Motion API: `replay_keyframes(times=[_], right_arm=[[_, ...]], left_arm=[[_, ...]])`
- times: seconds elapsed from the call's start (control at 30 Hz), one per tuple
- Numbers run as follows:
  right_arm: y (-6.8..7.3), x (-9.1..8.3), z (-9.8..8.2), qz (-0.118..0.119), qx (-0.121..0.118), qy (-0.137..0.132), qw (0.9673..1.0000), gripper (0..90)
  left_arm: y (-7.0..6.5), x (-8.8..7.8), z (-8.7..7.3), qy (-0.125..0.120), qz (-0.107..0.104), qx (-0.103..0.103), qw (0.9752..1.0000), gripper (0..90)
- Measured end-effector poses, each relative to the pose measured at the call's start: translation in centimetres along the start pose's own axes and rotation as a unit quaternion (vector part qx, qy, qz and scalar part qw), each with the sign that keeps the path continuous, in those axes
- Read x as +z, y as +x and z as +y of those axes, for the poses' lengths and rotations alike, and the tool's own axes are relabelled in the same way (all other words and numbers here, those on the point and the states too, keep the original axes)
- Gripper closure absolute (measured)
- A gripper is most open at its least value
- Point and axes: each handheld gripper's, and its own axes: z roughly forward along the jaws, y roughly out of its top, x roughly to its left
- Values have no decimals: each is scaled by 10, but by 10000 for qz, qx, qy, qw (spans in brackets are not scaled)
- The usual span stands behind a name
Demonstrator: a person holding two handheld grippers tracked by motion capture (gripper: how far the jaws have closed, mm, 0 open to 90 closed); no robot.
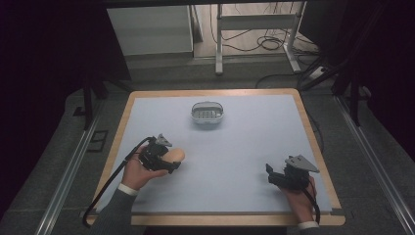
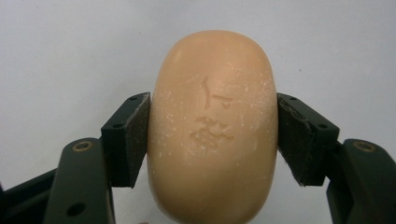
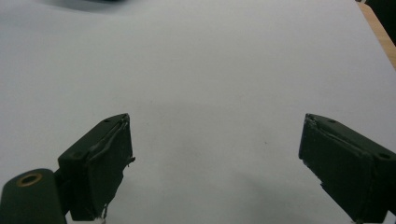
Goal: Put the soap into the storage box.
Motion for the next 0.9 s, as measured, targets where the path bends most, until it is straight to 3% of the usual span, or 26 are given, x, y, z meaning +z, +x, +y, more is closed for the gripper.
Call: replay_keyframes(times=[0.33, 0.9], right_arm=[[1, 0, 0, -12, -15, 14, 10000, 99], [1, 0, 0, -13, -24, 13, 10000, 98]], left_arm=[[6, 1, 6, -57, -37, -42, 10000, 318], [7, 0, 34, -97, 1, 154, 9998, 318]])
